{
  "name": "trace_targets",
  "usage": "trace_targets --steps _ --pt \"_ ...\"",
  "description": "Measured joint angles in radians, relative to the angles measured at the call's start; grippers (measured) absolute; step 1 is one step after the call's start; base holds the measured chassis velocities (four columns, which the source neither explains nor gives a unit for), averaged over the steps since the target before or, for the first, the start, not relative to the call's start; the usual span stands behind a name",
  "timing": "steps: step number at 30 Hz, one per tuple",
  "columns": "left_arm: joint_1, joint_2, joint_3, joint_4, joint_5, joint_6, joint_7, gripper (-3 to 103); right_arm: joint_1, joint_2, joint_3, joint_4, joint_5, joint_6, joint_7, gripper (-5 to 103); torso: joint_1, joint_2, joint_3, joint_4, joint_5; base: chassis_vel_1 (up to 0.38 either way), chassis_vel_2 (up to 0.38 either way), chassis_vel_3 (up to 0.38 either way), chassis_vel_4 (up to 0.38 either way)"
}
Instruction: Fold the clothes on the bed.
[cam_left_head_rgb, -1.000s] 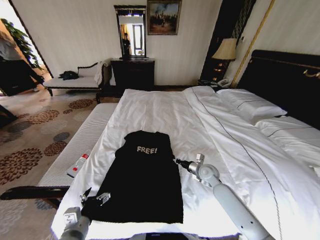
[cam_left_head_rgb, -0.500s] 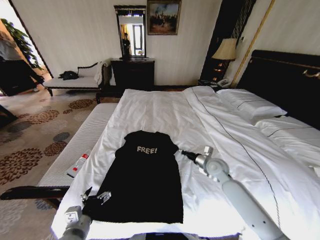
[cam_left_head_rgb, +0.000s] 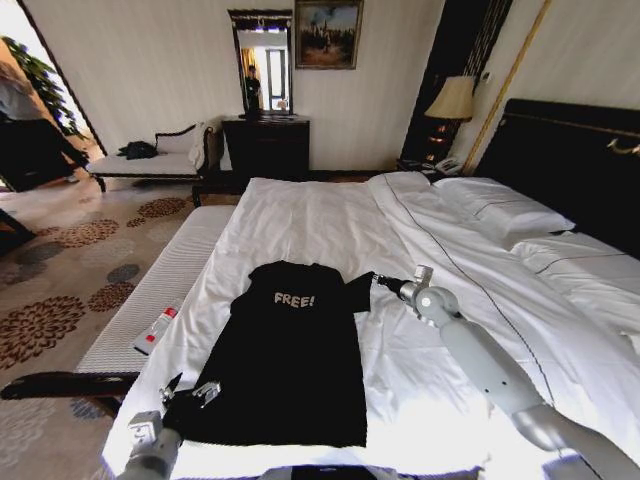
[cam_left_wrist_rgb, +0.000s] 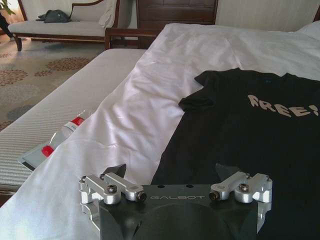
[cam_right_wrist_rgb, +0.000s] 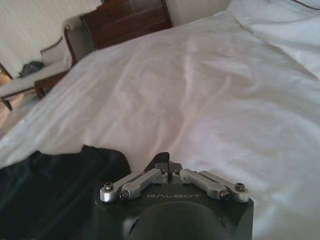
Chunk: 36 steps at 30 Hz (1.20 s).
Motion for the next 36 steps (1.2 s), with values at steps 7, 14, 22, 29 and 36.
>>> trace_targets --steps 7,14,22,29,36 --pt "-0.066 0.017 0.016 0.022 -0.03 0.003 -0.025 100 -0.066 -0.008 0.02 0.0 -0.064 -0.014 0.008 0 0.0 0.0 0.0 -0.0001 0.0001 0.0 0.0 0.0 0.0" --pt "-0.359 0.132 0.074 0.148 -0.213 0.023 -0.045 100 -0.063 0.012 0.011 -0.005 -0.069 -0.009 0.008 0 0.0 0.0 0.0 -0.0001 -0.0003 0.0 0.0 0.0 0.0" --pt "-0.706 0.212 0.235 0.392 -0.35 0.016 -0.039 100 -0.062 0.026 0.005 -0.006 -0.078 -0.005 0.013 0 0.0 0.0 0.0 0.0 -0.0002 0.0 0.0 0.0 0.0" --pt "-0.928 0.17 0.345 0.61 -0.417 0.013 -0.027 100 -0.063 0.03 0.004 -0.021 -0.083 -0.002 0.014 0 0.0 0.0 0.0 -0.0002 -0.0001 0.0 0.0 0.0 0.0" --pt "-0.958 0.134 0.363 0.709 -0.448 0.024 -0.019 99 -0.059 0.029 0.003 -0.027 -0.085 -0.003 0.015 0 0.0 0.0 0.0 0.0002 0.0 0.0 0.0 0.0 0.0"
